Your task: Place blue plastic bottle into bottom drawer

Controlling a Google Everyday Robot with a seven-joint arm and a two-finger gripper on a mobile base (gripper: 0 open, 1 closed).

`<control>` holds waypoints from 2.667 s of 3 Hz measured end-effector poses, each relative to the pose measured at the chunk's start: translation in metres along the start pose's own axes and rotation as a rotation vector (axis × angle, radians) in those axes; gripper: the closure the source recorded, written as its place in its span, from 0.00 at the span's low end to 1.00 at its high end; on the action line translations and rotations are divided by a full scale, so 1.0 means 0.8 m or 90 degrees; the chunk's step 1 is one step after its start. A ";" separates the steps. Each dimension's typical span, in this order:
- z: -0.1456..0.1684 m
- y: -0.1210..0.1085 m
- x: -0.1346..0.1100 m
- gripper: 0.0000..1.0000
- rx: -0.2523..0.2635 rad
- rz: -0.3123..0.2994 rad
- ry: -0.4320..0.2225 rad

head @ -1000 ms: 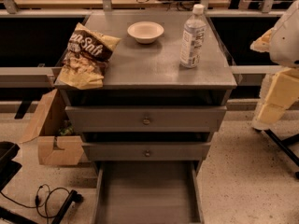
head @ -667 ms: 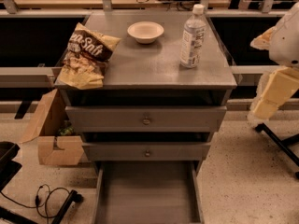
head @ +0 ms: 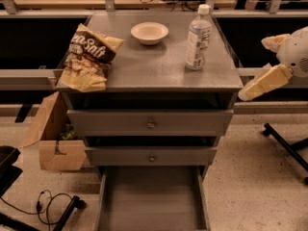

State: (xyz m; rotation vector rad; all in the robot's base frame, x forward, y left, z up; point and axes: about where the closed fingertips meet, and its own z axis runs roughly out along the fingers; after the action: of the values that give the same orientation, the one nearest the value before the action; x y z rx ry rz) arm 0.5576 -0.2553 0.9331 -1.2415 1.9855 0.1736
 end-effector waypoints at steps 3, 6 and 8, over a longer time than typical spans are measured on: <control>0.064 -0.102 -0.021 0.00 0.066 0.090 -0.201; 0.201 -0.121 -0.101 0.00 -0.019 0.085 -0.441; 0.232 -0.124 -0.132 0.39 -0.044 0.093 -0.466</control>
Offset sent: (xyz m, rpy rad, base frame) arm 0.0723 -0.0005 0.0039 0.2383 -0.1372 -0.0478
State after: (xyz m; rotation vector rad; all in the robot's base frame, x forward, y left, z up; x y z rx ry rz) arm 0.7620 -0.1421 0.9017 -0.8912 1.4275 0.6716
